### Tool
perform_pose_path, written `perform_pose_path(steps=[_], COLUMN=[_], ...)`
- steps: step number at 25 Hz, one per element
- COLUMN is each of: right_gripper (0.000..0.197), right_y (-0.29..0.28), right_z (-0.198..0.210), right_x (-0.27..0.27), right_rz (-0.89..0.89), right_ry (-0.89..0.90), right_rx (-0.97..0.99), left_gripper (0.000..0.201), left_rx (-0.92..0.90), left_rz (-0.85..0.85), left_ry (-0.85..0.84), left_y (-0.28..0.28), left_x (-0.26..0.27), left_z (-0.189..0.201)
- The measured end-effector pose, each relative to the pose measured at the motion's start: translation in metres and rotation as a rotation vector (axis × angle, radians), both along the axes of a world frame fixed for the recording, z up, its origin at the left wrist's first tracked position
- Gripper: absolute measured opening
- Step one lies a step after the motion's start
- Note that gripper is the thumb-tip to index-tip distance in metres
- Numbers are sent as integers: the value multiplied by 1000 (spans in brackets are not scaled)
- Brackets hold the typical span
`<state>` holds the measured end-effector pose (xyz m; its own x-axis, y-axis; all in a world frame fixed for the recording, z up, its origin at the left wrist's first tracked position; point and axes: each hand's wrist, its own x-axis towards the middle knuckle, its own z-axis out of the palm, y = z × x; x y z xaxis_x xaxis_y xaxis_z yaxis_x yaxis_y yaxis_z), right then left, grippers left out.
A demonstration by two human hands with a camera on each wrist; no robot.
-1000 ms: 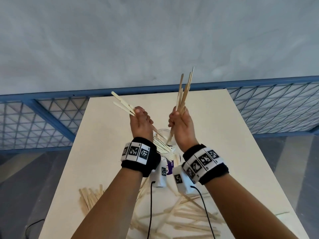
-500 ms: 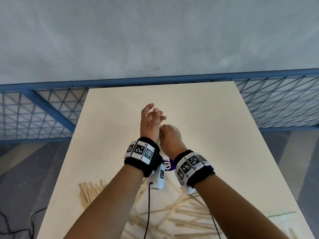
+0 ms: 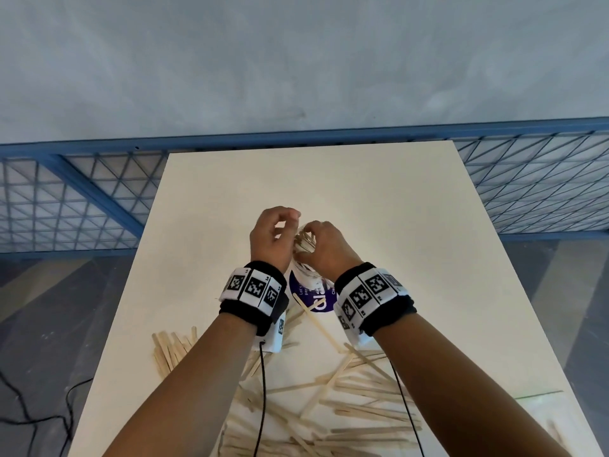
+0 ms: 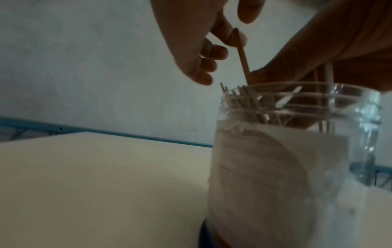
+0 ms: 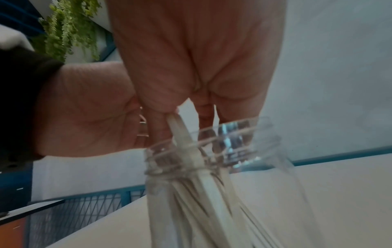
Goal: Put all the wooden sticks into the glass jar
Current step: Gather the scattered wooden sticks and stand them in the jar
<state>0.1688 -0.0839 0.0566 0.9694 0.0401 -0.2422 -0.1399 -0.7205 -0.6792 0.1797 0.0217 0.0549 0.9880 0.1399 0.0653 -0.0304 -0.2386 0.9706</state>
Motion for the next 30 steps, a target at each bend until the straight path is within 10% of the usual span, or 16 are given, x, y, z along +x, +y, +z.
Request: perform_pose_path(steps=[7, 12, 18, 30], right_gripper=[19, 38, 52, 38], right_y=[0, -18, -4, -2], right_z=[9, 15, 5, -1], right_x=[5, -4, 0, 1], right_rz=[-20, 64, 176, -3], right_ry=[-99, -27, 7, -136], right_rx=[-74, 81, -170, -146], left_gripper=[18, 23, 15, 31], left_rx=[273, 297, 291, 362], left_rz=[-161, -168, -119, -217], left_ry=[66, 158, 181, 119], left_y=[14, 19, 16, -2], left_x=[-9, -4, 3, 9], left_z=[-20, -19, -13, 10])
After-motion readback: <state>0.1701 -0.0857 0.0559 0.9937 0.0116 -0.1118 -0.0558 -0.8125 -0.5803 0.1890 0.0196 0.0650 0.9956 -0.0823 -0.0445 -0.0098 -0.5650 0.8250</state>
